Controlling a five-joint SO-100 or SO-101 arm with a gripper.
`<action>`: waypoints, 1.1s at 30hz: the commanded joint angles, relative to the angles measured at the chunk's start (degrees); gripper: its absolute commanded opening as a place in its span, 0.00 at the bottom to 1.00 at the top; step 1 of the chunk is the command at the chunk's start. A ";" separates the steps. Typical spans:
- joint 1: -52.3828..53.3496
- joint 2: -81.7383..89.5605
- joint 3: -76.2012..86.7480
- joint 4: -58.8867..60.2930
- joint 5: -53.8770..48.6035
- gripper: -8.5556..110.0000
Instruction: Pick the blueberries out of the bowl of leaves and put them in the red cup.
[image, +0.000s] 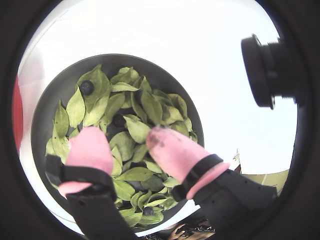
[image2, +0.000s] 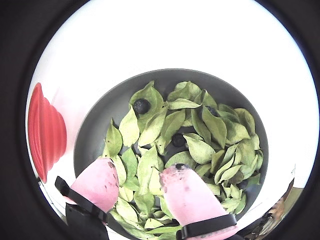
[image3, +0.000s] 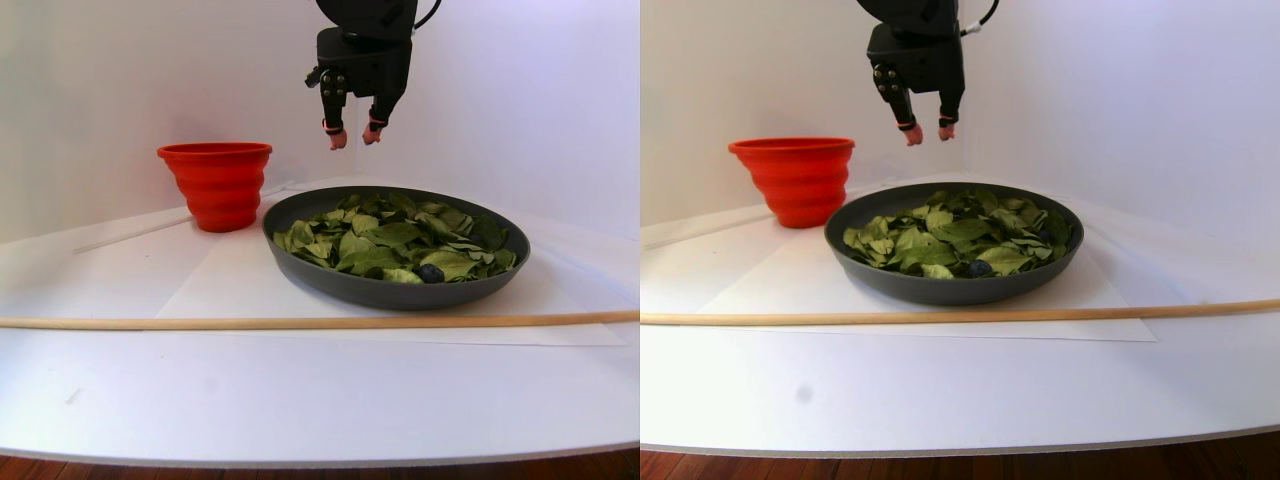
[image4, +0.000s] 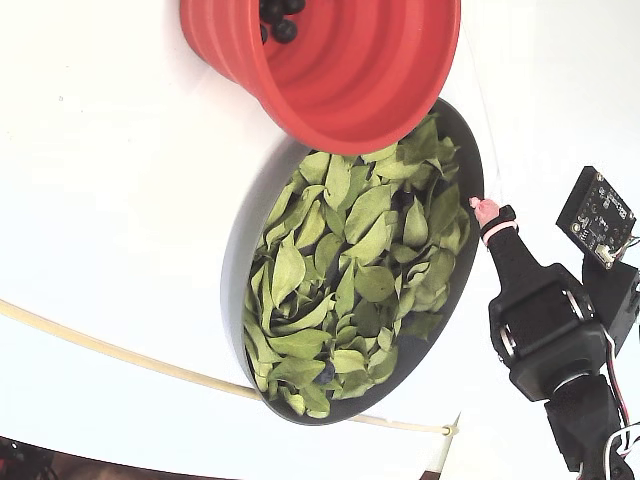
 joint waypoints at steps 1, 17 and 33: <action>1.32 0.70 -3.69 -1.05 -0.09 0.20; 4.04 -4.66 -5.45 -1.05 -0.97 0.20; 5.36 -11.95 -8.70 -3.69 -1.58 0.20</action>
